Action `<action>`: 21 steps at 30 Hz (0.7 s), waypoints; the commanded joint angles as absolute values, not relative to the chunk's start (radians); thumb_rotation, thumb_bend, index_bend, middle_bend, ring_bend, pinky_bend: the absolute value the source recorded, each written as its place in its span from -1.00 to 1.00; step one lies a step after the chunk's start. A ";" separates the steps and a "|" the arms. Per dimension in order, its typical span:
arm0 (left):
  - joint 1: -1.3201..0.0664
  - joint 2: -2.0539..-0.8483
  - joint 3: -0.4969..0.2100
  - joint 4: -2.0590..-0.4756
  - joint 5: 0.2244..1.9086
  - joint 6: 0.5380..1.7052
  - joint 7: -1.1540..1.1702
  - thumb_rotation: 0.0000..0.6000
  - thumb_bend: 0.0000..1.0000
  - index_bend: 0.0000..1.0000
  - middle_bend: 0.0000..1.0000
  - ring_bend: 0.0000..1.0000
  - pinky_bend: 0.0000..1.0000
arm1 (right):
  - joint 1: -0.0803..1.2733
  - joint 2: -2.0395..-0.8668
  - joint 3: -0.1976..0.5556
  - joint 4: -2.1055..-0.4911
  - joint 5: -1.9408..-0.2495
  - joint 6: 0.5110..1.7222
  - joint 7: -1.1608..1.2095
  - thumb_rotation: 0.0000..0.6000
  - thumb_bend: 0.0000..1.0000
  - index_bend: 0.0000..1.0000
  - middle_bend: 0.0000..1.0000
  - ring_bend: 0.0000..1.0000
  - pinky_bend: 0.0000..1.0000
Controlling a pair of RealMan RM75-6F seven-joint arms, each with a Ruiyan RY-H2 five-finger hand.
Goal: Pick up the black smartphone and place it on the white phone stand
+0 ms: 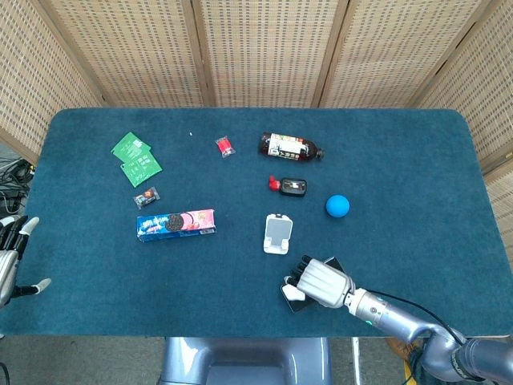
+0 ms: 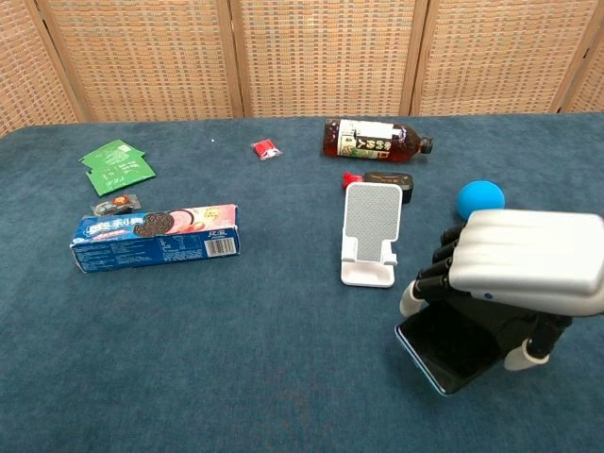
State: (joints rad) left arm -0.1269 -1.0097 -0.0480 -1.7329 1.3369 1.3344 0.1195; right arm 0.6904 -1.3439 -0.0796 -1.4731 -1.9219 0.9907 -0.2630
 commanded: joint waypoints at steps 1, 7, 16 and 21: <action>-0.128 -1.009 -0.049 -1.733 1.335 1.334 0.119 1.00 -1.00 -1.00 -1.00 -1.00 -1.00 | 0.694 -1.305 -0.067 -1.504 -1.952 1.030 -0.311 1.00 -0.50 0.13 0.14 0.15 -0.15; -0.136 -1.011 -0.050 -1.733 1.322 1.320 0.124 1.00 -1.00 -1.00 -1.00 -1.00 -1.00 | 0.734 -1.239 0.048 -1.528 -2.009 1.080 -0.574 1.00 -0.50 0.13 0.12 0.15 -0.16; -0.145 -1.013 -0.056 -1.727 1.296 1.303 0.128 1.00 -1.00 -1.00 -1.00 -1.00 -1.00 | 0.847 -1.294 0.137 -1.463 -2.037 0.937 -0.852 1.00 -0.49 0.14 0.13 0.15 -0.17; -0.153 -1.016 -0.058 -1.717 1.277 1.285 0.130 1.00 -1.00 -1.00 -1.00 -1.00 -1.00 | 0.899 -1.329 0.142 -1.435 -2.040 0.859 -0.905 1.00 -0.48 0.15 0.13 0.15 -0.21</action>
State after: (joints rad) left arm -0.1512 -1.0158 -0.0574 -1.7184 1.2782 1.2868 0.1295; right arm 0.8805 -1.3119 0.1325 -1.4508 -2.0371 0.8840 -0.8824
